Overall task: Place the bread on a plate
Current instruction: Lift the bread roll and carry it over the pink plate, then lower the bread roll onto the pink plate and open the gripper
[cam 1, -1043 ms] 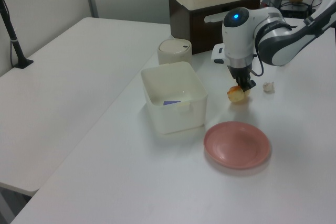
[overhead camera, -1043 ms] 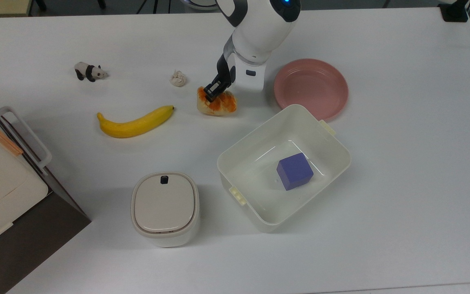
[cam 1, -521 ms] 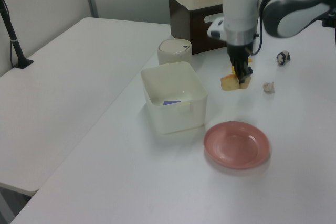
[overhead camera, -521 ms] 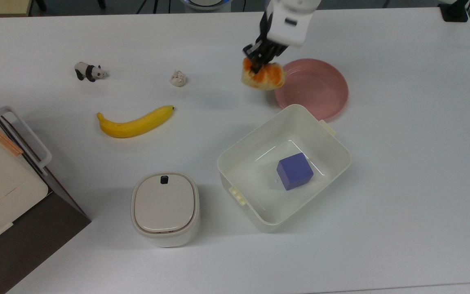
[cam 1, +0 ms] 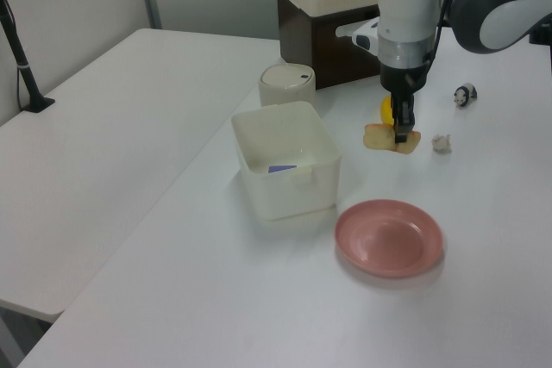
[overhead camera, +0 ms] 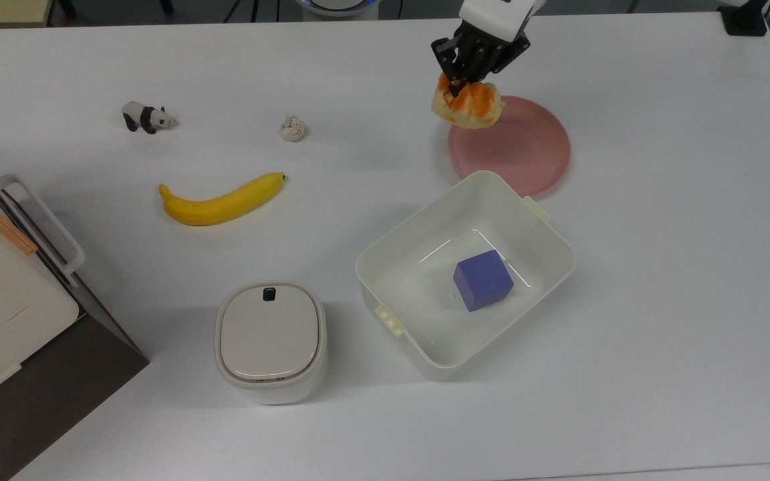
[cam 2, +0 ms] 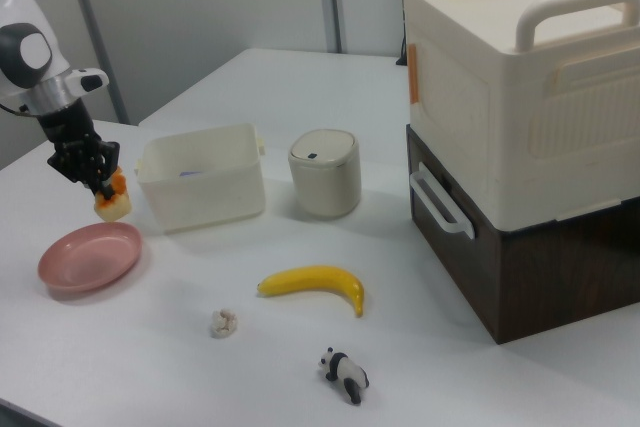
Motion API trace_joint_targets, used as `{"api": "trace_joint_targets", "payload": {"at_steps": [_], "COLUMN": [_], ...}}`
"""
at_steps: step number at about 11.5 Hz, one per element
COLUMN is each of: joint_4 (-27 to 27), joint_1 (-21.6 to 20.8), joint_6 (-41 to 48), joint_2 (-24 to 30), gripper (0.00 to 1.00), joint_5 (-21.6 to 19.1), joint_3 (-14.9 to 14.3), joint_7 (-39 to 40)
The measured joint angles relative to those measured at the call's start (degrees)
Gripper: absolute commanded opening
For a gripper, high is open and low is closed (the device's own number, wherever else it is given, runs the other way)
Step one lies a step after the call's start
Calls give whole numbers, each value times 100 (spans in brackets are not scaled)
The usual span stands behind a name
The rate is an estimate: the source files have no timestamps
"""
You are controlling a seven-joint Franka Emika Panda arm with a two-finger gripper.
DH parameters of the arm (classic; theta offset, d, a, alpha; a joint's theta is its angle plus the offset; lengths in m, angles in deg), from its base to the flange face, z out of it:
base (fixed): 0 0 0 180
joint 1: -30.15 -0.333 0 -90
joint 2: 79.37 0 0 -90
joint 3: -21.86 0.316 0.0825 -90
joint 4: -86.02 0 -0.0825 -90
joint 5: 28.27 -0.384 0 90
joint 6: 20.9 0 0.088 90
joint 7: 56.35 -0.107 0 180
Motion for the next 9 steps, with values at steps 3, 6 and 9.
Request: {"api": "trace_joint_targets", "payload": {"at_steps": [3, 6, 9], "joint_4": [271, 522, 528], "joint_1": [-388, -822, -842], "joint_6": [-186, -435, -760], "joint_2": [-41, -203, -464], "gripper": [16, 18, 36], "joint_5": [-14, -10, 130], "joint_3": [12, 19, 10], "joint_7": [-520, -1069, -1393]}}
